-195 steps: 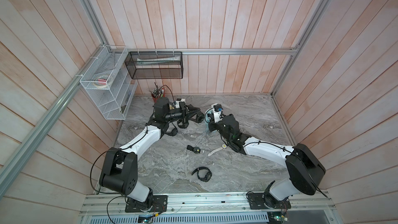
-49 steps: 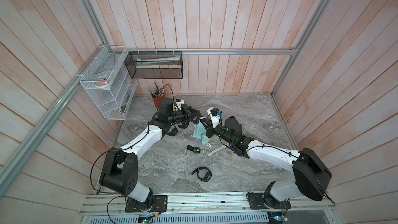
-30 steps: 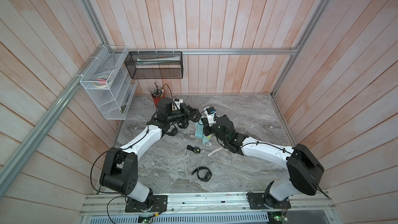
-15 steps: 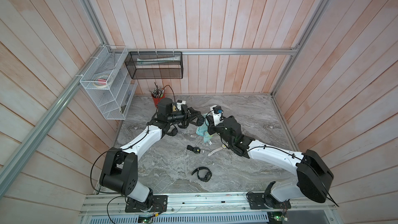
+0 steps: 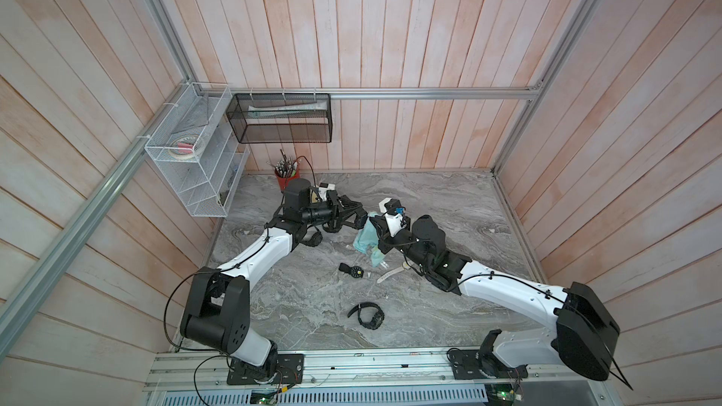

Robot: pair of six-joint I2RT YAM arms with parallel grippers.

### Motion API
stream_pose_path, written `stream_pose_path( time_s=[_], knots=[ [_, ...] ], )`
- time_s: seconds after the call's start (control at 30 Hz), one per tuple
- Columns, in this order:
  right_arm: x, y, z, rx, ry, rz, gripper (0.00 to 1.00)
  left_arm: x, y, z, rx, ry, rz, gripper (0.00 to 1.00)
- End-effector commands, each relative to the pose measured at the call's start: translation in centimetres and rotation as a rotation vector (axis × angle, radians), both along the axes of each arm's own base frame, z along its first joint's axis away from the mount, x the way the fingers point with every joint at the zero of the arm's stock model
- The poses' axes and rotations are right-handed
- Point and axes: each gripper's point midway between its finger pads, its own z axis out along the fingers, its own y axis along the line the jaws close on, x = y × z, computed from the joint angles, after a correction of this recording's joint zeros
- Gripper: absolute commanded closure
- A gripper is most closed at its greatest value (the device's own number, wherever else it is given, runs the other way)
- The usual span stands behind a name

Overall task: Wipe the watch dial
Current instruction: Wipe the dirt from the watch dial.

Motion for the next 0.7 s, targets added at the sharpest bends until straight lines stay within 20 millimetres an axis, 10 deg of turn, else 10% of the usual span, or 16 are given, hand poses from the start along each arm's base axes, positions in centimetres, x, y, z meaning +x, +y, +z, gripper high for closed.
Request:
stream_pose_path(
  time_s=[0.0,0.2,0.43,0.67],
  knots=[
    [-0.5,2.3,1.7,0.029,-0.045,0.088,1.00,-0.6,0.2,0.8,-0.008,-0.027,-0.006,1.00],
    [1.9,3.1,-0.8,-0.057,0.032,0.008,1.00,-1.0,0.3,0.2,0.007,-0.016,-0.003,1.00],
    [7.0,-4.2,-4.5,-0.099,0.195,-0.291,1.00,-1.1,5.2,-3.7,0.222,0.043,0.104,1.00],
    [7.6,-8.1,-1.9,-0.085,0.110,-0.353,1.00,-2.7,10.4,-9.8,0.450,0.190,0.161,1.00]
  ],
)
